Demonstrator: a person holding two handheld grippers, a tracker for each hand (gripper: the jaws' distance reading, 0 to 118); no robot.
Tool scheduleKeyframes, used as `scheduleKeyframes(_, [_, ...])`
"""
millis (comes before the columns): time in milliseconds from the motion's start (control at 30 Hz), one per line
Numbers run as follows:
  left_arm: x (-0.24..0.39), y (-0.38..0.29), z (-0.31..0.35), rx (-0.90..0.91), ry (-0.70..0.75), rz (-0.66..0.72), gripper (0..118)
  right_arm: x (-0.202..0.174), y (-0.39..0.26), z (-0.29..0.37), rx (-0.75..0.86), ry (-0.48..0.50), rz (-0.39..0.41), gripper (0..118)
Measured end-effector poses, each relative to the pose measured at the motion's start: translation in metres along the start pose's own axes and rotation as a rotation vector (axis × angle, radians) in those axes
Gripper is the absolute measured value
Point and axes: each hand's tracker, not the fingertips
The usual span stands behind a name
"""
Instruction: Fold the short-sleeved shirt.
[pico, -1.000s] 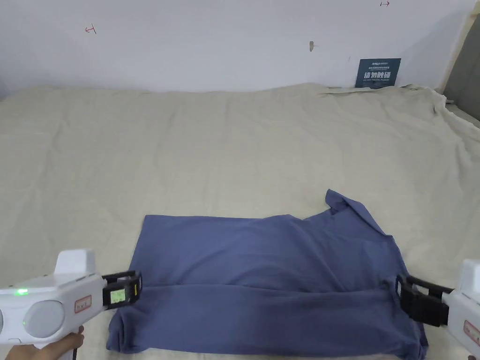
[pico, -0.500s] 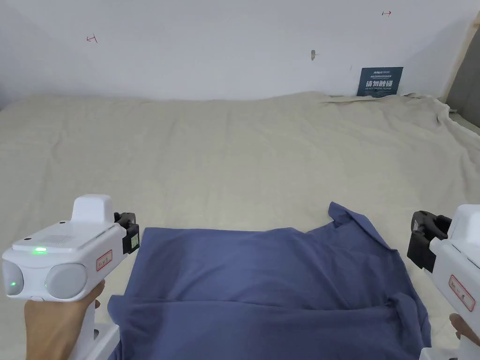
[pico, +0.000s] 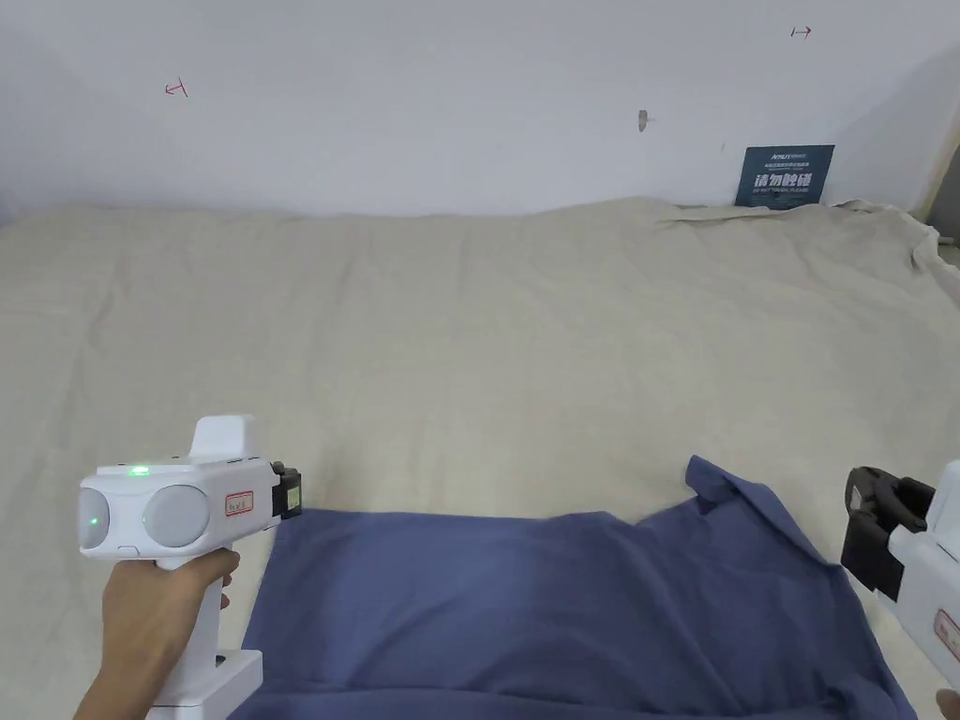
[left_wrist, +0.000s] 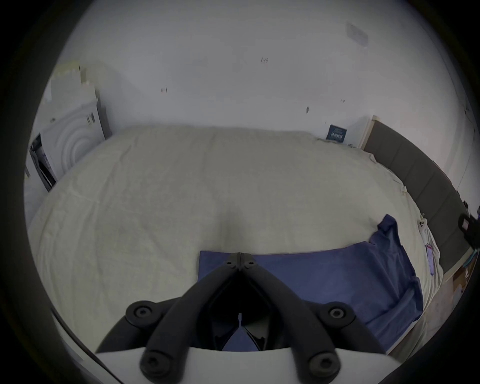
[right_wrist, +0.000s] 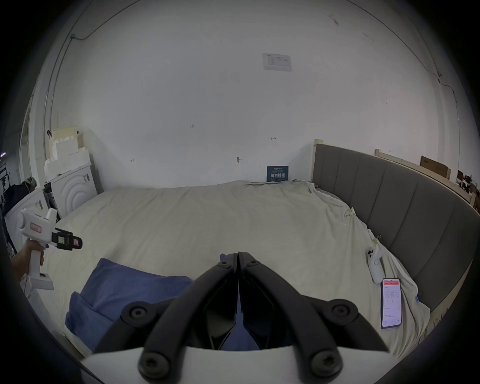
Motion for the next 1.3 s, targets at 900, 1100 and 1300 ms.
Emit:
scheduleKeyframes(900, [-0.009,-0.003,-0.111,-0.257,0.057,-0.141,0,0.029,-0.026,-0.08,-0.188,-0.062,-0.048,0])
scheduleKeyframes(1100, [-0.002,0.003,-0.064,-0.176,0.009,-0.135,0,0.042,-0.038,-0.141,-0.325,-0.067,-0.006,68])
scheduleKeyframes(1300, [-0.003,0.005,-0.044,-0.153,-0.006,-0.133,0,0.048,-0.055,-0.192,-0.43,-0.036,0.064,101])
